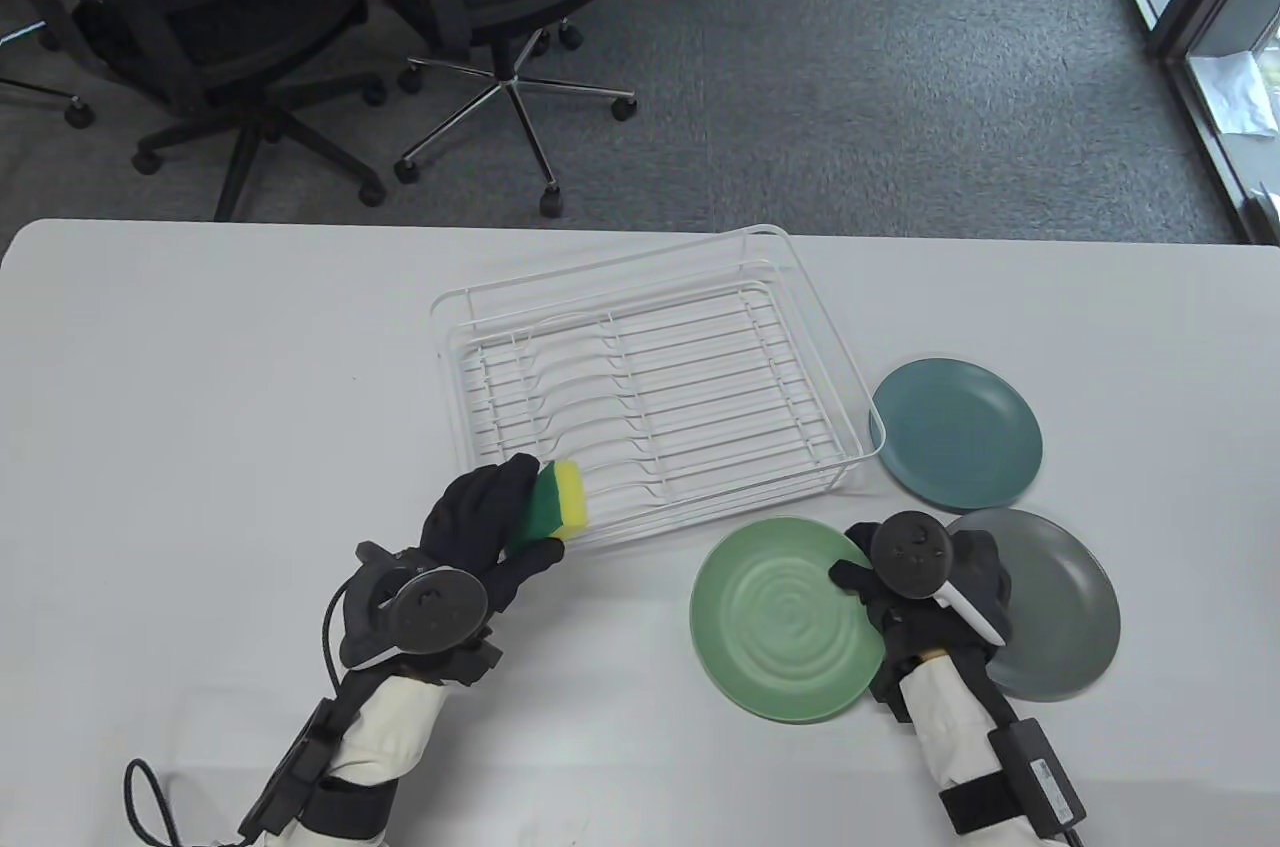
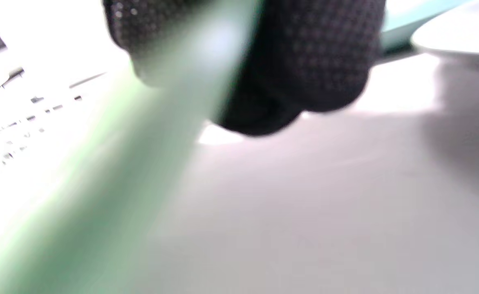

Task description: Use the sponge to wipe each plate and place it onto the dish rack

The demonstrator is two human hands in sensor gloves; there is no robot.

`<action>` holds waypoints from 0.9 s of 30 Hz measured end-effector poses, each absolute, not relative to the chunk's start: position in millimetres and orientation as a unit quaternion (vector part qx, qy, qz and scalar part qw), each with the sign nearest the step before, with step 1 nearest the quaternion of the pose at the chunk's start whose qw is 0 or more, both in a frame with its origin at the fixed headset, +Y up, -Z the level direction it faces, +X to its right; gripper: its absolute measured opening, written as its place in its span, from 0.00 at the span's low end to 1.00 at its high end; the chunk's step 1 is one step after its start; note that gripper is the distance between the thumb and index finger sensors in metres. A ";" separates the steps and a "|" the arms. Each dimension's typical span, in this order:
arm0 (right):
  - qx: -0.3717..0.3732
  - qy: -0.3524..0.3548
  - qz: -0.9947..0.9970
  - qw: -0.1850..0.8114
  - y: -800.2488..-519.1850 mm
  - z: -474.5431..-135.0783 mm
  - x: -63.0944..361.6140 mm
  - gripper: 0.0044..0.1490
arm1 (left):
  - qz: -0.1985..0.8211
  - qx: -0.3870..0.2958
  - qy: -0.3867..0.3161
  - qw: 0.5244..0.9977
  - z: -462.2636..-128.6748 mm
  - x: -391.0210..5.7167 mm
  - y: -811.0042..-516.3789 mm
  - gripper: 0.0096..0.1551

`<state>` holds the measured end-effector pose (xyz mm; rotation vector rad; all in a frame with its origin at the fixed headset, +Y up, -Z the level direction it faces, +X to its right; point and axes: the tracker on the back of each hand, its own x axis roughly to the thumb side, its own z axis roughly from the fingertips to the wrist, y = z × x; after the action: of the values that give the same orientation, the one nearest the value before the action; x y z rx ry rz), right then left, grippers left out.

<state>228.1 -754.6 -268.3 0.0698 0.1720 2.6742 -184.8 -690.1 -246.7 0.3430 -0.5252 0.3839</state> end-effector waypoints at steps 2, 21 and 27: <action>0.032 0.065 0.958 0.279 -751.6 -268.5 229.9 0.24 | 0.185 0.167 -0.256 0.934 -247.6 -185.0 -689.8 0.47; 0.055 -0.078 0.865 0.493 -687.6 -271.8 192.8 0.26 | 0.026 0.234 -0.297 0.925 -235.7 -136.0 -657.1 0.41; 0.071 -0.081 0.844 0.525 -672.6 -278.7 169.4 0.28 | -0.065 0.238 -0.317 0.916 -231.8 -112.8 -656.4 0.41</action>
<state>169.4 -672.6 -278.7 0.1691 -0.1932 2.0200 -112.8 -656.4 -231.8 0.4896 -0.6535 -0.1340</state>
